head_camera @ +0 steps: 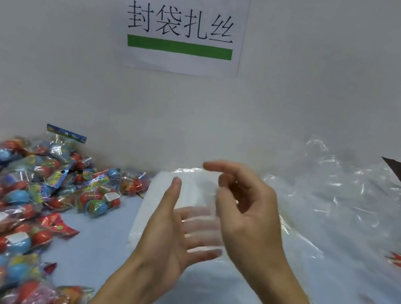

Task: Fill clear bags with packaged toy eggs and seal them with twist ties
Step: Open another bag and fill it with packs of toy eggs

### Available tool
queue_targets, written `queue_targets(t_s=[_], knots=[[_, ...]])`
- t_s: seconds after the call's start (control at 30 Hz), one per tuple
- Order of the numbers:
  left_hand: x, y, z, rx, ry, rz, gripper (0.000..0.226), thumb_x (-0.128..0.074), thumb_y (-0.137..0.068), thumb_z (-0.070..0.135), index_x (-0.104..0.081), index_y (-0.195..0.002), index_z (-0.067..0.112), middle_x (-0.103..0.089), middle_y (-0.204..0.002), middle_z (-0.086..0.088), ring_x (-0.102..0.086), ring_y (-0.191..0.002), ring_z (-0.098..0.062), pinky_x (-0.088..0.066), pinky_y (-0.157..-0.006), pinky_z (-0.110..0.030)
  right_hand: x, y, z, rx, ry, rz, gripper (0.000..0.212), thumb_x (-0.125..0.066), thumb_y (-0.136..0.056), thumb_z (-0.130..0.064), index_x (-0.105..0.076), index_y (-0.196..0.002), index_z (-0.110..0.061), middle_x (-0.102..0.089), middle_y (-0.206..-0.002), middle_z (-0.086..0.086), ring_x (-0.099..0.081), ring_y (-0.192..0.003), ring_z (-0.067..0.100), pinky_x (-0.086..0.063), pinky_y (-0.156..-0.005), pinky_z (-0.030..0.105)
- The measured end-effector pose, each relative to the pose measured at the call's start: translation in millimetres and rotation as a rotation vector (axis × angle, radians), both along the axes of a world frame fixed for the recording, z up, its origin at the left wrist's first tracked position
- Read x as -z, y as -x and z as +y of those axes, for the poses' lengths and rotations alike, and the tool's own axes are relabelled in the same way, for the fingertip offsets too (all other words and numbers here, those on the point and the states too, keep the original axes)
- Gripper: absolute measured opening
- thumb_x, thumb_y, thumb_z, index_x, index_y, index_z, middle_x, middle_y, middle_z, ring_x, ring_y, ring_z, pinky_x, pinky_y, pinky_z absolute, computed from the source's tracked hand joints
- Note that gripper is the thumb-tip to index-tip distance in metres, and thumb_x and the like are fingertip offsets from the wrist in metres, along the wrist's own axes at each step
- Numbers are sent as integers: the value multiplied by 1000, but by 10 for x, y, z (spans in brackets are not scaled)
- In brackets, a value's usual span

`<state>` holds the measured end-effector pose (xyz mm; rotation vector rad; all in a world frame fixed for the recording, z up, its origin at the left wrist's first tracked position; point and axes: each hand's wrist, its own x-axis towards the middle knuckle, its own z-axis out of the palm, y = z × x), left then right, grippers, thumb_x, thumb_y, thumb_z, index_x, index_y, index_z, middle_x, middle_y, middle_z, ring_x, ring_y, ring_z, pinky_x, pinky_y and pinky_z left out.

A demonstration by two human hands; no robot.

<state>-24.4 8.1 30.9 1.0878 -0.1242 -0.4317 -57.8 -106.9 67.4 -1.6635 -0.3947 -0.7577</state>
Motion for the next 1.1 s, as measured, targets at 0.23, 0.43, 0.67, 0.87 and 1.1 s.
queue_targets(t_s=[0.23, 0.43, 0.67, 0.87, 1.1], knots=[[-4, -142, 278, -126, 113, -61, 25, -68, -69, 15, -75, -89, 2, -71, -100, -17, -72, -86, -23, -60, -73, -35, 213, 4, 237, -234, 352, 182, 35, -51, -86, 1, -64, -105, -26, -59, -74, 3, -58, -68, 21, -53, -70, 38], [-4, -176, 322, -457, -178, -240, 29, -43, -101, -1, -66, -107, 15, -77, -99, -8, -74, -91, -25, -54, -76, -33, 295, -147, -23, 3, 301, 368, 28, -57, -90, -8, -73, -91, -31, -73, -80, -6, -70, -78, 14, -56, -70, 23], [20, -110, 241, -239, -220, -458, 53, -39, -100, -11, -57, -128, 31, -74, -114, 0, -73, -101, -26, -60, -73, -32, 293, -229, -324, 231, -51, 528, 23, -61, -95, -42, -56, -117, -44, -60, -114, -20, -59, -95, -7, -43, -68, 14], [27, -51, 180, -337, -631, -896, 82, -37, -89, -10, -38, -133, 58, -41, -138, 43, -36, -133, 16, -32, -109, -11, 187, -228, -305, 150, -286, 476, 20, -59, -96, -43, -73, -102, -30, -73, -109, -11, -66, -108, 9, -46, -82, 27], [54, 5, 94, -263, -1181, -1299, 123, -32, -63, -29, -3, -141, 62, 0, -158, 31, 19, -146, 6, -4, -106, -2, 55, -163, -435, -344, -560, 608, 49, -68, -85, -43, -69, -117, -7, -75, -113, 14, -74, -100, 35, -60, -83, 42]])
